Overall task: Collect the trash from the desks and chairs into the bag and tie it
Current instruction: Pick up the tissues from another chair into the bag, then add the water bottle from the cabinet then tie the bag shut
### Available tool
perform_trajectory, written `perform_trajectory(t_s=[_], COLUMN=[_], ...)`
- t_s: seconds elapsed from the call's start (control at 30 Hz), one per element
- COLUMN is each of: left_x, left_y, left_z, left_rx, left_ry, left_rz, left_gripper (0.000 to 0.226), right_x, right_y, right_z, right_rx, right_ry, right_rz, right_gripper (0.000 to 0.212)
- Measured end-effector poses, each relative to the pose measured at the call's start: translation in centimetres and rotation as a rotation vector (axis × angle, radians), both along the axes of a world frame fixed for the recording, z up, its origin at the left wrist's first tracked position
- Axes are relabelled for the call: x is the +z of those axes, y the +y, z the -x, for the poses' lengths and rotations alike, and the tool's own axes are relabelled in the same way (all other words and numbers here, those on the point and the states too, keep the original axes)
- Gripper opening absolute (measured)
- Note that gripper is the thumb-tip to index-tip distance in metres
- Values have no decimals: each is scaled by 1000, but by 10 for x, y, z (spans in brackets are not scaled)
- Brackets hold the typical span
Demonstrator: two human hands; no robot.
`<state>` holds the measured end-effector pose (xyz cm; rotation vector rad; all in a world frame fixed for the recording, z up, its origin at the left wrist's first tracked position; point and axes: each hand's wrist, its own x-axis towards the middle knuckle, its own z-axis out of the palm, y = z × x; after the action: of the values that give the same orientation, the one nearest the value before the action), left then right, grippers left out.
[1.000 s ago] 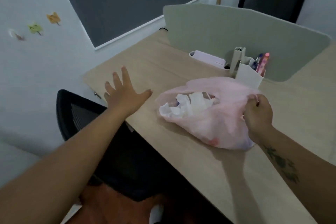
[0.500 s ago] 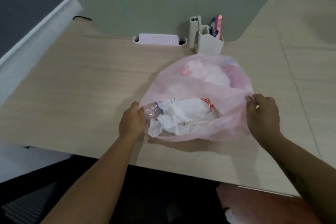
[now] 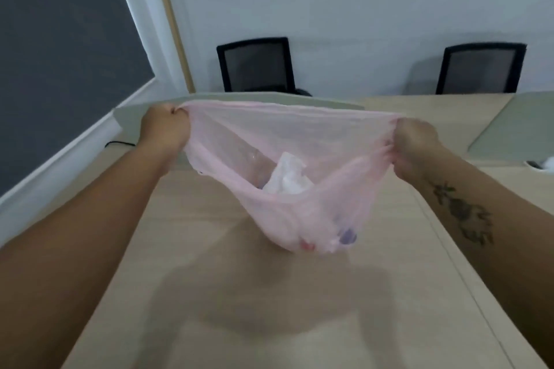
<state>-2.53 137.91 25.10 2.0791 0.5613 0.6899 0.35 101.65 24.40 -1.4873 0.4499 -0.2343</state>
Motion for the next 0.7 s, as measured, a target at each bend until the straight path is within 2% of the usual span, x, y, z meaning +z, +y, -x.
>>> perform_trajectory(t_s=[0.07, 0.1, 0.17, 0.2, 0.27, 0.33, 0.37, 0.4, 0.47, 0.53, 0.6, 0.7], left_x=[31, 30, 1, -19, -45, -34, -21, -4, 26, 35, 29, 31], left_y=[-14, -25, -44, -52, -49, -19, -1, 16, 46, 54, 41, 26], left_z=[12, 26, 64, 85, 112, 108, 100, 92, 76, 72, 84, 112], left_rx=[-11, -10, -137, -288, -554, -578, -520, -426, -231, -134, -111, -71], left_ry=[-151, -196, -130, -11, 278, 407, 422, 417, 320, 201, 217, 297], left_rz=[-25, -19, 24, 10, -55, -158, -208, -240, -207, -135, -147, -203], left_gripper=[28, 26, 27, 28, 32, 33, 30, 28, 28, 30, 33, 34], right_x=[25, 26, 5, -11, -38, -37, -23, -5, 31, 42, 32, 26], right_y=[5, 9, 16, 17, 15, 7, 5, 4, 7, 22, 41, 64], right_z=[9, 19, 39, 47, 53, 40, 28, 15, -4, -7, -3, 1], right_rx=[-149, -199, -193, -128, 149, 460, 530, 527, 394, 233, 230, 370], right_ry=[-223, -335, -441, -429, -301, -203, -186, -171, -186, -222, -187, -187], right_rz=[286, 366, 456, 535, 831, 1083, 1085, 1000, 709, 559, 603, 628], right_gripper=[20, 23, 30, 33, 33, 33, 32, 31, 30, 29, 31, 29])
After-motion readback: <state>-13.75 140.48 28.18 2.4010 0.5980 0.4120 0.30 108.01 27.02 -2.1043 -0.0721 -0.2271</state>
